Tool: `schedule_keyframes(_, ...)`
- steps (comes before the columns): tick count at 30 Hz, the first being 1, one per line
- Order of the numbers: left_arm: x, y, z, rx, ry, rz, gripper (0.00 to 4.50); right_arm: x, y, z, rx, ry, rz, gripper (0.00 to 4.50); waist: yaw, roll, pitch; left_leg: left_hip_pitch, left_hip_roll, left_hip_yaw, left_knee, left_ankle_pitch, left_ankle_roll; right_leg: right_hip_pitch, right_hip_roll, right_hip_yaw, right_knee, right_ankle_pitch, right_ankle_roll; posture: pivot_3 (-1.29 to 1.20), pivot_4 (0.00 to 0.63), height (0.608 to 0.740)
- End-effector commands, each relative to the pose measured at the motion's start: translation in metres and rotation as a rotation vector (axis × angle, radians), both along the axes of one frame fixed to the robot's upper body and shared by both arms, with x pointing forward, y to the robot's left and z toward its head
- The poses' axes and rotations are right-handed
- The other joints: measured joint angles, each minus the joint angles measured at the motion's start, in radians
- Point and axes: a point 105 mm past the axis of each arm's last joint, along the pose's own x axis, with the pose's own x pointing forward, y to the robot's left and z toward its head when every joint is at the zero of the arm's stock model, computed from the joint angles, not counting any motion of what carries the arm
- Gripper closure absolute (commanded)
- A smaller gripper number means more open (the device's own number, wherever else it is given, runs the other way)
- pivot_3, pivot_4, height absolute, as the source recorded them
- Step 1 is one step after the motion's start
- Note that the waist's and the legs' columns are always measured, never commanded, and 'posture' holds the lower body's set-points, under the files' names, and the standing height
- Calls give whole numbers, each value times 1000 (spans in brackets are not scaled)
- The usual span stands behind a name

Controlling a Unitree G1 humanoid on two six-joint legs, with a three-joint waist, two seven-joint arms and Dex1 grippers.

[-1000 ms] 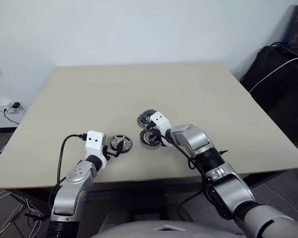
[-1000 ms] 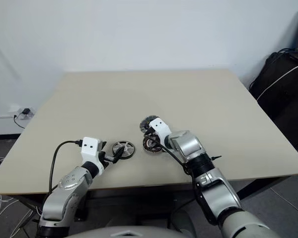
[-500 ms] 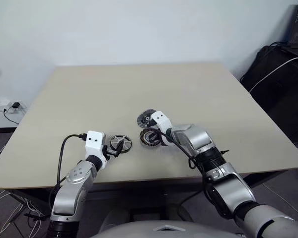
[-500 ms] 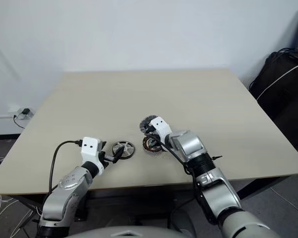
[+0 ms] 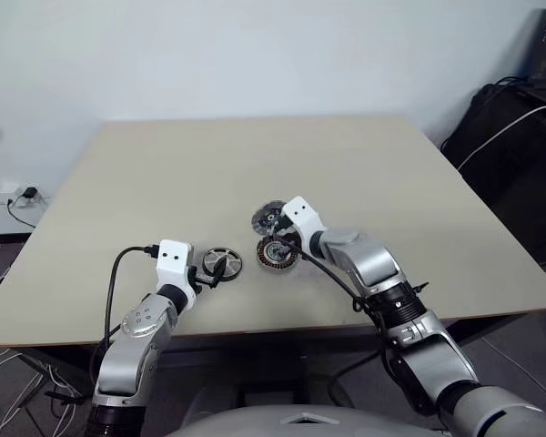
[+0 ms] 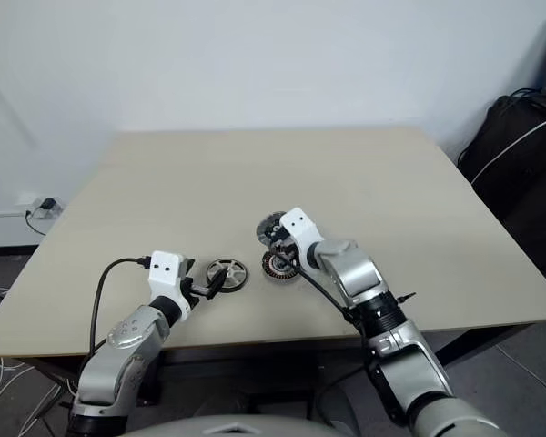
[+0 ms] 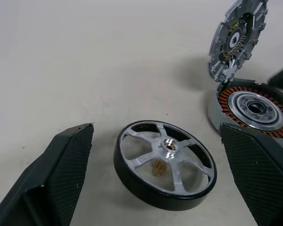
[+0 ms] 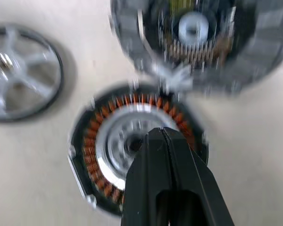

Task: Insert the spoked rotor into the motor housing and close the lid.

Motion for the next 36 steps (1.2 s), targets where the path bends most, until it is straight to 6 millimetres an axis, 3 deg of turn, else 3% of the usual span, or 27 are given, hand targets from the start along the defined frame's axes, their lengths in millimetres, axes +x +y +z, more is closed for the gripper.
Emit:
schedule_keyframes(1,5,-1,11,3,-46,-10,0,6,8,13,15,-65,13,4488,0,0,0,0,0,0,0,0,0,0,1,0,0,0,0,0,0,740)
schedule_keyframes(10,7,-2,11,5,-48,-17,0,8,9,3,10,-31,2,4488,2,0,0,0,0,0,0,0,0,0,3,0,0,0,0,0,0,740)
schedule_keyframes(21,6,-1,12,3,-50,-8,0,3,-10,-9,-62,2,3,4488,5,0,0,0,0,-1,0,0,0,1,3,0,0,0,0,0,0,740)
schedule_keyframes(28,7,-2,12,4,-52,-15,0,6,1,8,-19,-69,18,4488,3,0,0,0,0,0,0,0,0,1,3,0,0,0,0,0,0,740)
schedule_keyframes(36,7,-2,12,6,-52,-19,0,-1,8,-2,-31,-49,41,4488,2,0,0,0,0,0,0,0,0,1,3,0,0,0,0,0,0,740)
